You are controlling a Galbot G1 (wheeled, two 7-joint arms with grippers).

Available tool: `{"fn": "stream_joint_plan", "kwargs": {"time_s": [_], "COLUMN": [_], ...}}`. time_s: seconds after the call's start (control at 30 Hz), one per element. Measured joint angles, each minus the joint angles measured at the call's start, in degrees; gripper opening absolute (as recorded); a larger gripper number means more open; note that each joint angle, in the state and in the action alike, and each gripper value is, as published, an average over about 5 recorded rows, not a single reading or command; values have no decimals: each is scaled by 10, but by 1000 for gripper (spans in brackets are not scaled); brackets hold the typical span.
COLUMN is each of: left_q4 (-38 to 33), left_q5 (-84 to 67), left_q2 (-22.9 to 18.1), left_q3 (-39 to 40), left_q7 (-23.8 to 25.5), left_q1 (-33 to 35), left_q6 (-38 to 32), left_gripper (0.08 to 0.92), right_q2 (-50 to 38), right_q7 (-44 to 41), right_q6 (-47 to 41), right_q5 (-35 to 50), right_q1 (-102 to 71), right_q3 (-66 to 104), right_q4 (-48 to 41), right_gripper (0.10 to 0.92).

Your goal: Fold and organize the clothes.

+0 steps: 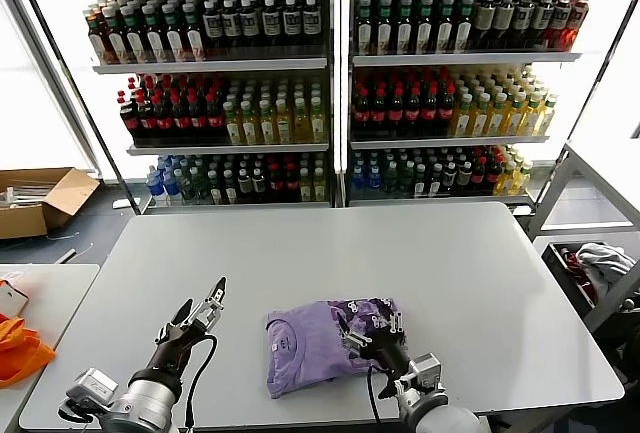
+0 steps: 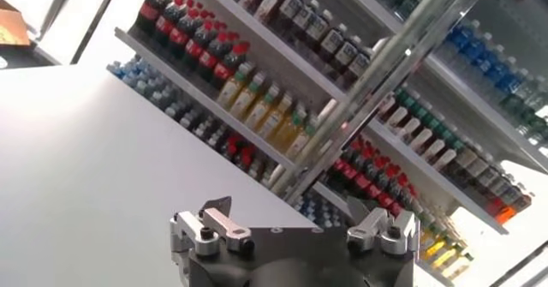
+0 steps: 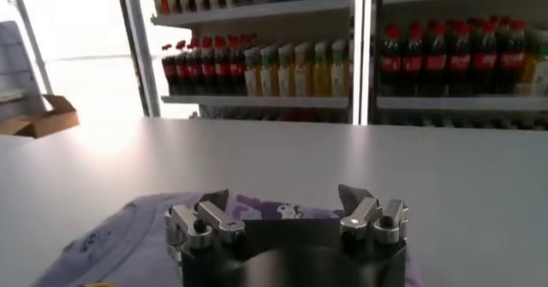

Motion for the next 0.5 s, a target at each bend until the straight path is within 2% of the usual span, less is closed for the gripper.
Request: {"fn": "stream_joint_plan", "kwargs": {"time_s": [0.5], "left_q4": [-1], "left_q5": [12], "left_q2": [16], "left_q3": [-18], "left_q7": [30], "left_q1": [11], "left_q6": [-9], "left_gripper": [823], "right_q2": [29], "right_q7": [6], "right_q6": [12], "right_q5": [-53], "right_q1": [18], "right_q3": [-50], "right_q4": [-40], "right_gripper": [823]}}
